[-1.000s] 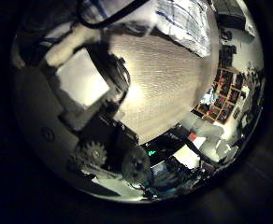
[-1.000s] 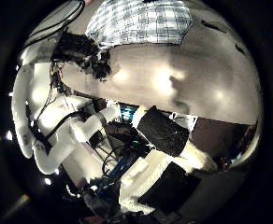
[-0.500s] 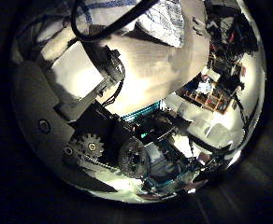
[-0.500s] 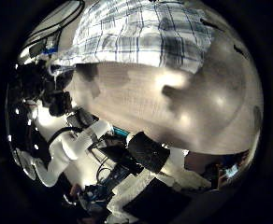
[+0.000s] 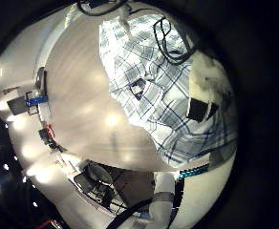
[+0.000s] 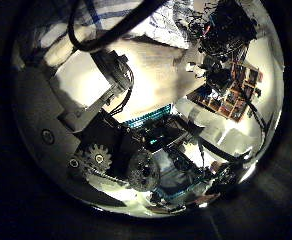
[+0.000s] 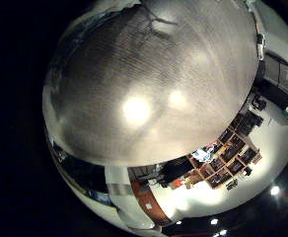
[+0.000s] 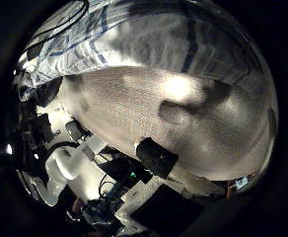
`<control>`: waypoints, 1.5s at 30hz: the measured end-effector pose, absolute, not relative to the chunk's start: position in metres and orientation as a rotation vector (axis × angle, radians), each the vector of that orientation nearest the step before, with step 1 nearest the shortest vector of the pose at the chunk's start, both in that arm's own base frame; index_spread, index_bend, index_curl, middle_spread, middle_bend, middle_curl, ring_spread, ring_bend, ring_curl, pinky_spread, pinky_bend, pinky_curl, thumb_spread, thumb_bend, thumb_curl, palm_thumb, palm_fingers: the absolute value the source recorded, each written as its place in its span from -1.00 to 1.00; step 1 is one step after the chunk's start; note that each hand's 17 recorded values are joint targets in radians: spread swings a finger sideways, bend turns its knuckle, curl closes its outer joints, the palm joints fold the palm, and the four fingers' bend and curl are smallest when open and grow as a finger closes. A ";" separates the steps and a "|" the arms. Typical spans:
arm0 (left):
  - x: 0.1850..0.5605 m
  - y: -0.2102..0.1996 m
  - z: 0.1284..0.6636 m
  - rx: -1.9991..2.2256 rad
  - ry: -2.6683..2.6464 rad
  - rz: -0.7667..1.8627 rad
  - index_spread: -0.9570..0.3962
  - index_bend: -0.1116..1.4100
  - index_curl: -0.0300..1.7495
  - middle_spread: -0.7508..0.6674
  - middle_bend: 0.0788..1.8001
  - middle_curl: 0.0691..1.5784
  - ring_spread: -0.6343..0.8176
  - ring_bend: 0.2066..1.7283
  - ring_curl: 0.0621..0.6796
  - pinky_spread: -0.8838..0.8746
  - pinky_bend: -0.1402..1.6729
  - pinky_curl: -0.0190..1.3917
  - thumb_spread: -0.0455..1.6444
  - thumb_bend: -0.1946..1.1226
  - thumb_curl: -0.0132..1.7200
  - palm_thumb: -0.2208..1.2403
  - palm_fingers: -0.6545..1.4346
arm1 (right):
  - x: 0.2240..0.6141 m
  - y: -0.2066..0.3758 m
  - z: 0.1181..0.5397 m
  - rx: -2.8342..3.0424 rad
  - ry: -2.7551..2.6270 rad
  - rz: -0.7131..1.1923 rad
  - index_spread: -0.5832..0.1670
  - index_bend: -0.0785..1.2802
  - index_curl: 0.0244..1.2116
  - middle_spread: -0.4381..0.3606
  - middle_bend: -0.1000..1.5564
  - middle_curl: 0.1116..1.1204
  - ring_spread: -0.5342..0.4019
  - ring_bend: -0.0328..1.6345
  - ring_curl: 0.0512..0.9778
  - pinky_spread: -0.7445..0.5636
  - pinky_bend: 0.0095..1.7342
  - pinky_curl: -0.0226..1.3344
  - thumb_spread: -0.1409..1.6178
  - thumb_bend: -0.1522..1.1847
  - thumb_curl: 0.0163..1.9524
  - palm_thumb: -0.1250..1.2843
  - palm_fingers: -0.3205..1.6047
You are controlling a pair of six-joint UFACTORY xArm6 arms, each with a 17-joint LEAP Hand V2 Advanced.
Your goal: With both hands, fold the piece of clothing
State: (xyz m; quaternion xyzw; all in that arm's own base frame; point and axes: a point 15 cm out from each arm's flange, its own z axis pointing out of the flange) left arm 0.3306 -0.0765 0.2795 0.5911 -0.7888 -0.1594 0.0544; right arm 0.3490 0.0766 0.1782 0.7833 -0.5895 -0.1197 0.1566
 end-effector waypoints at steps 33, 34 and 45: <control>0.308 -0.058 0.354 1.676 -2.388 -0.538 -0.56 -0.53 0.70 -0.86 -0.09 0.52 -0.72 0.62 0.48 -0.68 0.42 0.07 0.36 -0.73 -0.34 0.45 0.56 | 0.352 0.055 0.340 2.347 -1.872 0.091 -0.36 0.64 0.52 -0.45 0.61 0.57 -0.33 0.77 0.28 -0.12 0.83 -0.32 0.58 -0.72 -0.43 0.48 0.36; 0.315 -0.058 0.356 1.682 -2.382 -0.540 -0.55 -0.54 0.70 -0.86 -0.10 0.52 -0.72 0.62 0.48 -0.68 0.42 0.07 0.35 -0.73 -0.34 0.45 0.56 | 0.360 0.057 0.342 2.344 -1.872 0.089 -0.36 0.64 0.53 -0.45 0.61 0.58 -0.33 0.77 0.29 -0.11 0.83 -0.30 0.58 -0.73 -0.43 0.48 0.35; 0.425 -0.061 0.307 1.692 -2.323 -0.605 -0.51 -0.58 0.74 -0.89 -0.12 0.55 -0.73 0.62 0.52 -0.68 0.36 0.11 0.36 -0.73 -0.35 0.46 0.50 | 0.460 0.068 0.293 2.191 -1.803 -0.065 -0.34 0.62 0.59 -0.41 0.62 0.60 -0.32 0.77 0.37 -0.13 0.78 -0.20 0.60 -0.79 -0.40 0.49 0.30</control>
